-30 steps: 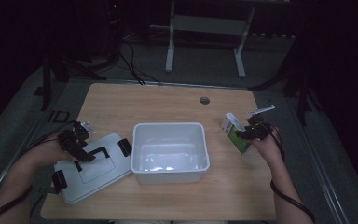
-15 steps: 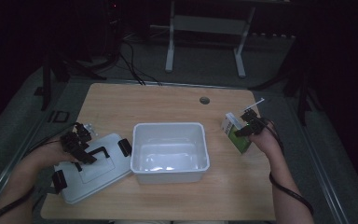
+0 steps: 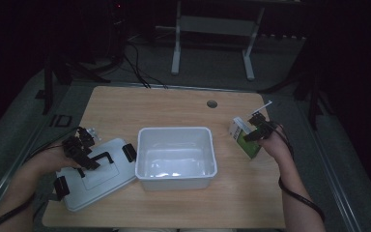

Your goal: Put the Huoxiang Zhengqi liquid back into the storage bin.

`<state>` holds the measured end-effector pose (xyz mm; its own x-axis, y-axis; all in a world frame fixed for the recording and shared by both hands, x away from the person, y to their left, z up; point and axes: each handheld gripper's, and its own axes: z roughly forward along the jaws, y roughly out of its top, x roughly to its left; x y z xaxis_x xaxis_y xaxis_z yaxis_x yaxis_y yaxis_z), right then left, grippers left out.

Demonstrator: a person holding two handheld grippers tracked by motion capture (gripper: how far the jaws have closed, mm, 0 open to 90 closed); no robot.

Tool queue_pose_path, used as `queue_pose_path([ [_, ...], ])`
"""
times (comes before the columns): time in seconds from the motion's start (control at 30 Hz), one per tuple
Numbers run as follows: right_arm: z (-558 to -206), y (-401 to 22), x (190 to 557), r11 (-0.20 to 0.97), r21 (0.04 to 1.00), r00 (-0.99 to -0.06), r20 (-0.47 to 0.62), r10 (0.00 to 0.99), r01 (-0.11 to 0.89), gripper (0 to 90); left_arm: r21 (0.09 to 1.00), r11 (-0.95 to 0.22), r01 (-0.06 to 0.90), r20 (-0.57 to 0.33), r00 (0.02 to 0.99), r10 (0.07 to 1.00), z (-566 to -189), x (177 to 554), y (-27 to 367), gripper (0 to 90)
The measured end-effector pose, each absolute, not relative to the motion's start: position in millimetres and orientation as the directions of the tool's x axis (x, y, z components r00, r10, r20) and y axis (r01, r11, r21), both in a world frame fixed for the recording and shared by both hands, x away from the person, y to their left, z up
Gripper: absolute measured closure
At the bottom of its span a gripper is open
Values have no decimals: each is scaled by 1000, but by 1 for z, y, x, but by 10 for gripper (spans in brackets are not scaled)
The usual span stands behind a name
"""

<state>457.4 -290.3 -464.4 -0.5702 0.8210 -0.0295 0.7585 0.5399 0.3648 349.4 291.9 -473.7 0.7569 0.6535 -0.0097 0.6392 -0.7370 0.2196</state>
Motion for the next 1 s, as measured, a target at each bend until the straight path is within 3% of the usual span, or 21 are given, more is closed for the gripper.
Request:
queue_pose_path([
  [1.0, -412, -306, 415, 593, 451, -660, -11, 751, 667, 633, 200, -750, 630, -7, 766, 642, -474, 348, 286, 299],
])
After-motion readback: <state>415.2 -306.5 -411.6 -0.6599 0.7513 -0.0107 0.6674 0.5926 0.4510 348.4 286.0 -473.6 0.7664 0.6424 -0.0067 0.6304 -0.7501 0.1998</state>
